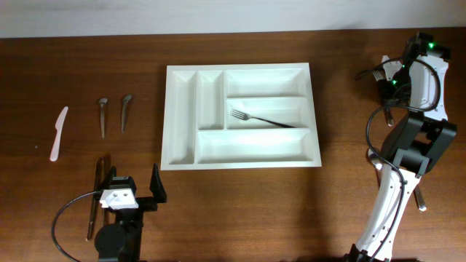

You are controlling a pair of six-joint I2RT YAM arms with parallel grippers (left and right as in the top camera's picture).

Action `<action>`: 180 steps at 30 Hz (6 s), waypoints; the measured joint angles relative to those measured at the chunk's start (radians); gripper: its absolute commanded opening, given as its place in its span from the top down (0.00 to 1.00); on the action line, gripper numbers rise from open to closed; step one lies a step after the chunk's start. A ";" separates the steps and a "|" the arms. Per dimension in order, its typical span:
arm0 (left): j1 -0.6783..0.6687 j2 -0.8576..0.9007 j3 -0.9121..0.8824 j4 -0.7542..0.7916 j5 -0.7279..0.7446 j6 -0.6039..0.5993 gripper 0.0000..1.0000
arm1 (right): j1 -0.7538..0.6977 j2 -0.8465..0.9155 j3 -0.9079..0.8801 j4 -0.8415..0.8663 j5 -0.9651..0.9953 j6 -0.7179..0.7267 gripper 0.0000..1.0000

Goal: Pack container
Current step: 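Align the right gripper over a silver fork and close on its handle, then lift the fork and carry it with the right gripper to the tray, then lower the fork beside the first fork and open the right gripper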

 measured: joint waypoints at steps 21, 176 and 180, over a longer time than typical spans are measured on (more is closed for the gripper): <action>0.000 0.000 0.000 0.000 0.000 0.000 0.01 | 0.012 0.022 0.095 -0.096 0.004 0.008 0.93; 0.000 0.000 0.000 0.000 0.000 0.000 0.01 | 0.628 -0.301 -0.242 -0.198 -0.231 -0.782 0.91; 0.000 0.000 0.000 0.000 0.000 0.000 0.01 | 0.628 -0.289 -0.242 -0.193 -0.238 -0.784 0.91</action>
